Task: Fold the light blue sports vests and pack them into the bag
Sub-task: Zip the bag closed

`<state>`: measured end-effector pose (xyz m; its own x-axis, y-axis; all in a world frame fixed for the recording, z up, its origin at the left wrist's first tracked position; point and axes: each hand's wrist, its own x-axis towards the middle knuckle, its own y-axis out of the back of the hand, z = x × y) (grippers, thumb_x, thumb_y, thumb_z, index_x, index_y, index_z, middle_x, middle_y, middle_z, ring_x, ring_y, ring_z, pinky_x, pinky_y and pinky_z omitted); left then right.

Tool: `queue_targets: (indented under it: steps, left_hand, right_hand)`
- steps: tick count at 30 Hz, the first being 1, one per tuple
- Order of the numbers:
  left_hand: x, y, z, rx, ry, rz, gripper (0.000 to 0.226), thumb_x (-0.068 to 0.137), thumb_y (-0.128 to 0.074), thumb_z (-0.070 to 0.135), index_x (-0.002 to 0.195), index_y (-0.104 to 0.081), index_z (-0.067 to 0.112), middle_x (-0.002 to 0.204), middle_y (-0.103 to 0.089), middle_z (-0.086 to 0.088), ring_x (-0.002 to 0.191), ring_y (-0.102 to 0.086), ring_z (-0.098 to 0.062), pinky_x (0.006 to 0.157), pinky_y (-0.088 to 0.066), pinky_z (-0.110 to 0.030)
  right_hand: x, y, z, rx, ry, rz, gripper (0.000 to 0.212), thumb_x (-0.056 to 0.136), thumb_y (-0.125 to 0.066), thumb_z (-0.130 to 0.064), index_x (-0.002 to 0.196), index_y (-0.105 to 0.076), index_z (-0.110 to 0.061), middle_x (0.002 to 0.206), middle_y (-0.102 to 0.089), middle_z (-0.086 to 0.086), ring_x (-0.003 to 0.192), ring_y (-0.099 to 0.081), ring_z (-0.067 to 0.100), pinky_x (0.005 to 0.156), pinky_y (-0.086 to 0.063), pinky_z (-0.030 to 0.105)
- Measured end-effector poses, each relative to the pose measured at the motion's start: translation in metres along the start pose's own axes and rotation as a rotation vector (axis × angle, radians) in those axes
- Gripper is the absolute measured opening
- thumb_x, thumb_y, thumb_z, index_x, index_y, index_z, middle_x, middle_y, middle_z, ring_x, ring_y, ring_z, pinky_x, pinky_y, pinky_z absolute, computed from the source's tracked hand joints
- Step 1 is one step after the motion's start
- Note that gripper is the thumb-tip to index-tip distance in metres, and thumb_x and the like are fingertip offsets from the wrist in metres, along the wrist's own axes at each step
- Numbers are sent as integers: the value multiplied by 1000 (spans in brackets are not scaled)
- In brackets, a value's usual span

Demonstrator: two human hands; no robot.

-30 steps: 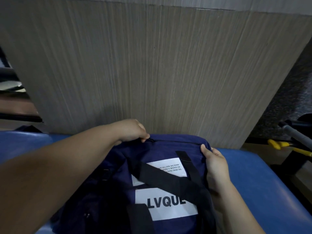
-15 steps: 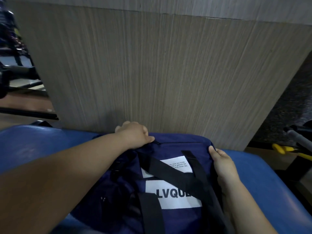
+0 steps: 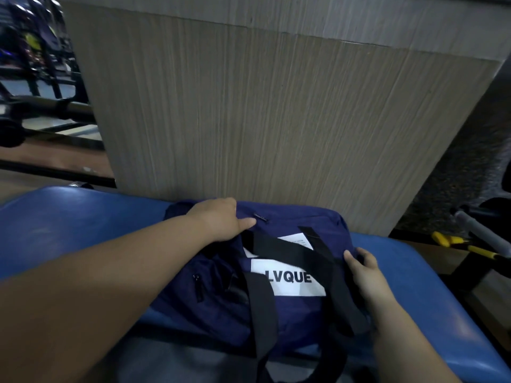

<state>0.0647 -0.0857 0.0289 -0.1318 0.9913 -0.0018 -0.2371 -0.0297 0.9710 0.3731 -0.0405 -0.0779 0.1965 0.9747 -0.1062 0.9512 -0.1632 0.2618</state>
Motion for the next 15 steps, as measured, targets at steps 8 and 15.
queue_targets:
  steps: [8,15]
  left_hand:
    - [-34,-5,-16,-28,19,-95,73,92,-30,69,122,-52,6,120,-61,-12,100,-56,-26,77,-37,-32]
    - [-51,-10,-29,134,-27,-46,62,94,-39,62,123,-54,9,129,-53,-12,120,-47,-30,93,-39,-38]
  right_hand:
    - [-12,15,11,-30,-84,-31,20,92,-68,-23,92,-66,-4,91,-72,19,81,-68,31,72,-54,38]
    - [-25,19,17,-63,-40,-2,13,92,-68,-17,93,-72,-5,88,-74,16,84,-69,31,70,-54,36]
